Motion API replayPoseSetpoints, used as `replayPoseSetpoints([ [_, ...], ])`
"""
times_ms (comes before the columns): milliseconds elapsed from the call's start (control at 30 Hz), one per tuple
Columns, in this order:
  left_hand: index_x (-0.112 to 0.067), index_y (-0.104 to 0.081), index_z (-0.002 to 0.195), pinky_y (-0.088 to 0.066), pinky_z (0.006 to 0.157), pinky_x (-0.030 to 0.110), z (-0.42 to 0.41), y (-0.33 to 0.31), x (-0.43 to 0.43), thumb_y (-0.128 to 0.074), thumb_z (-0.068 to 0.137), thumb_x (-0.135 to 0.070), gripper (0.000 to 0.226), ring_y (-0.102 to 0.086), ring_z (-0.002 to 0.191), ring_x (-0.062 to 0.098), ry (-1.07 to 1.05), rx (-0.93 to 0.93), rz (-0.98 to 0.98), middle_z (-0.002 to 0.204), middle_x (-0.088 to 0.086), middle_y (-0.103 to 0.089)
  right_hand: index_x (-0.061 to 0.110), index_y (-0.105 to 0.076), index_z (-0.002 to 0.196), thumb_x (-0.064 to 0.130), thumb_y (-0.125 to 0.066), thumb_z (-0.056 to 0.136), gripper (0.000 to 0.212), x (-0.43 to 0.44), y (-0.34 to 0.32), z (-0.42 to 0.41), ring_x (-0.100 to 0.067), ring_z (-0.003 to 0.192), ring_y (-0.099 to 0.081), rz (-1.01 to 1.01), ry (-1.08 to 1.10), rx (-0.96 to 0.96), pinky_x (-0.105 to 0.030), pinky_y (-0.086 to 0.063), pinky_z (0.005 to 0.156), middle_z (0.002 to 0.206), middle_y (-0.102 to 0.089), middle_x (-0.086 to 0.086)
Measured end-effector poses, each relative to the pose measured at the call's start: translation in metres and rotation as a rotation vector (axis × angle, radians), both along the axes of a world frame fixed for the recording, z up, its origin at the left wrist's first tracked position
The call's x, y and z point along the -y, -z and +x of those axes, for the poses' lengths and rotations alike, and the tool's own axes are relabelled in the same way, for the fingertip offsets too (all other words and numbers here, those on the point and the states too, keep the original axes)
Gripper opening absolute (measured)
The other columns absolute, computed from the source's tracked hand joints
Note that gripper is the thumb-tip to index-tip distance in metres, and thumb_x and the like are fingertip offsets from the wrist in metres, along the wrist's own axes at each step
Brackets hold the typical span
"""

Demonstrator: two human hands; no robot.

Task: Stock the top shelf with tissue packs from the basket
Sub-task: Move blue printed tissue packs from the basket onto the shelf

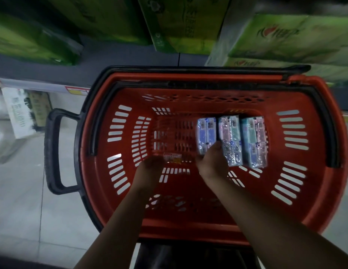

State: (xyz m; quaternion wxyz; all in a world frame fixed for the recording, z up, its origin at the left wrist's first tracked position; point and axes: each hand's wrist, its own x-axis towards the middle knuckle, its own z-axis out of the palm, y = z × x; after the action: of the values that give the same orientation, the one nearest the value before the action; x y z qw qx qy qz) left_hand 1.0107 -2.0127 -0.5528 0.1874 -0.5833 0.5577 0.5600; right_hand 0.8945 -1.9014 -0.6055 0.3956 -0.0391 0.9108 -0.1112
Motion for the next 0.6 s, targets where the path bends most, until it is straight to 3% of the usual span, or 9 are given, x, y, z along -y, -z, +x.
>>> replayPoseSetpoints([
  [100,-0.026,-0.058,0.089,-0.048,0.075,0.026,0.002,-0.002,0.000,-0.048,0.100,-0.028,0.014,-0.061,0.088,0.011,-0.031,0.024,0.003,0.093,-0.004,-0.064,0.003,-0.012,0.148,0.021,-0.061,0.091,0.078,-0.008,-0.011,-0.006,-0.015,0.082,-0.063,-0.116,0.079,0.124,-0.016,-0.035,0.052,0.123,-0.060,-0.011],
  [167,-0.021,-0.058,0.096,-0.046,0.073,0.025,0.003,-0.003,-0.001,-0.047,0.101,-0.024,0.013,-0.059,0.088,0.009,0.012,0.057,-0.004,0.097,-0.006,-0.061,0.006,-0.027,0.140,0.016,-0.061,0.089,0.062,-0.015,-0.017,-0.008,-0.001,0.067,-0.053,-0.218,0.146,0.206,-0.012,-0.032,0.044,0.110,-0.061,-0.005],
  [300,-0.016,-0.061,0.107,-0.050,0.079,0.028,0.000,-0.003,-0.007,-0.049,0.099,-0.022,0.015,-0.061,0.099,0.015,-0.022,0.046,0.044,0.106,-0.001,-0.063,0.010,-0.044,0.128,0.019,-0.067,0.086,0.048,-0.035,-0.020,-0.010,-0.010,0.085,-0.058,-0.369,0.285,0.397,-0.016,-0.039,0.056,0.109,-0.057,0.000],
  [367,-0.007,-0.061,0.117,-0.050,0.091,0.039,-0.002,-0.006,-0.011,-0.052,0.098,-0.024,0.027,-0.062,0.108,0.027,-0.065,0.087,0.065,0.115,0.011,-0.066,0.012,-0.044,0.131,0.022,-0.069,0.085,0.054,-0.041,-0.026,-0.012,-0.011,0.095,-0.058,-0.446,0.392,0.484,-0.020,-0.043,0.065,0.118,-0.057,0.000],
  [433,-0.003,-0.061,0.119,-0.049,0.095,0.042,-0.003,-0.010,-0.014,-0.050,0.099,-0.030,0.035,-0.061,0.109,0.033,-0.025,0.113,0.049,0.115,0.017,-0.065,0.015,-0.039,0.138,0.024,-0.070,0.084,0.062,-0.048,-0.036,-0.014,-0.013,0.103,-0.056,-0.503,0.467,0.558,-0.023,-0.042,0.077,0.119,-0.056,0.005],
  [533,0.002,-0.059,0.124,-0.045,0.089,0.035,-0.006,-0.015,-0.009,-0.047,0.101,-0.026,0.038,-0.056,0.117,0.038,-0.018,0.169,0.006,0.122,0.022,-0.061,0.023,-0.046,0.127,0.019,-0.070,0.084,0.049,-0.061,-0.052,-0.017,-0.002,0.095,-0.056,-0.580,0.527,0.600,-0.013,-0.039,0.068,0.100,-0.057,0.017],
  [600,0.002,-0.058,0.126,-0.045,0.095,0.037,-0.006,-0.019,-0.003,-0.050,0.099,-0.027,0.040,-0.054,0.120,0.038,-0.071,0.209,0.036,0.129,0.022,-0.058,0.016,-0.051,0.130,0.026,-0.076,0.077,0.059,-0.068,-0.060,-0.021,-0.015,0.109,-0.060,-0.596,0.513,0.622,-0.017,-0.043,0.073,0.113,-0.064,0.008],
])
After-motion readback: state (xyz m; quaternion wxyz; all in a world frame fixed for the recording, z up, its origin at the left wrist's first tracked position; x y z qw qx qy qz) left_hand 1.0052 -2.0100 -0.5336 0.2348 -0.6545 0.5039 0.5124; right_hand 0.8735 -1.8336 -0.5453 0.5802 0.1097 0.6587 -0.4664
